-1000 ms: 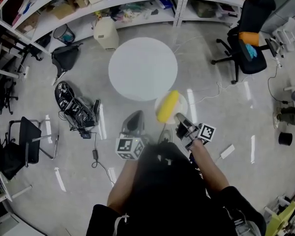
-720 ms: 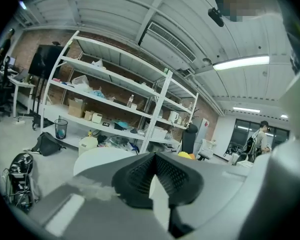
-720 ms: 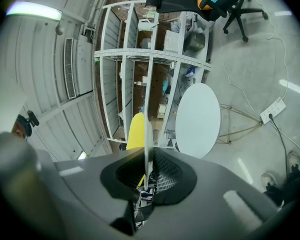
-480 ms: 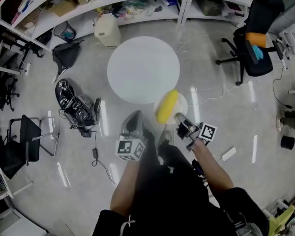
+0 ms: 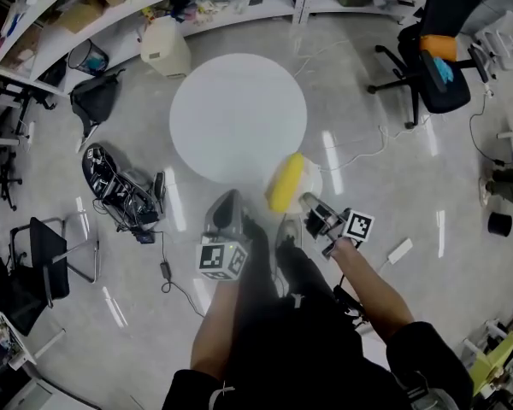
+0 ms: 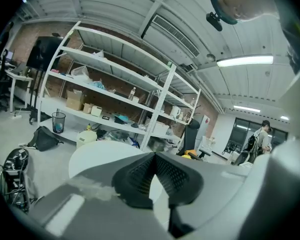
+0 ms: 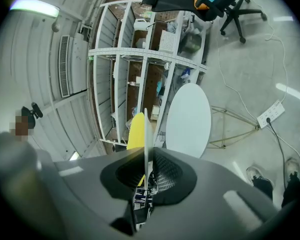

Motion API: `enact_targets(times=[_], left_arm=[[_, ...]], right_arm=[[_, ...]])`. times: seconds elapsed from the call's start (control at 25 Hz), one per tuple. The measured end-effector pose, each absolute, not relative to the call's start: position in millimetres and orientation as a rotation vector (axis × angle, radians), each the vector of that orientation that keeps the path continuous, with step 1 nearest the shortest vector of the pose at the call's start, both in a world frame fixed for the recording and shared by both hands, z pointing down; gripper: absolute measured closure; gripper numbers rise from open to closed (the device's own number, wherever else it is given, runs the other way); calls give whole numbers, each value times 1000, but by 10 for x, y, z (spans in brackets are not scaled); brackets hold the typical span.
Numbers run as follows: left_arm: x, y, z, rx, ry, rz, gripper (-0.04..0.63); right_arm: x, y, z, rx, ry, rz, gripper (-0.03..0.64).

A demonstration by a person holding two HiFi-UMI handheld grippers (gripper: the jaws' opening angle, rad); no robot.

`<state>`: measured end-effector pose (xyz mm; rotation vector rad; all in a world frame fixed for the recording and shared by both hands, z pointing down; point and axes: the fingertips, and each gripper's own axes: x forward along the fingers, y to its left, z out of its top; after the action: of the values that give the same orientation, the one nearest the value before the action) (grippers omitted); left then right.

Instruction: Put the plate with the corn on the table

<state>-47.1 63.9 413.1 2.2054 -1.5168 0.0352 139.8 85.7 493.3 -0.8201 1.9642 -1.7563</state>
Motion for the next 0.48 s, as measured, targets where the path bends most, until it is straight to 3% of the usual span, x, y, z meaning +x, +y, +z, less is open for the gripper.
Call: enact_targets(times=[0.48], left_arm=[[-501, 429, 4604, 2189, -1541, 66, 592]], right_arm=[[1218, 763, 5389, -787, 1954, -1783, 577]])
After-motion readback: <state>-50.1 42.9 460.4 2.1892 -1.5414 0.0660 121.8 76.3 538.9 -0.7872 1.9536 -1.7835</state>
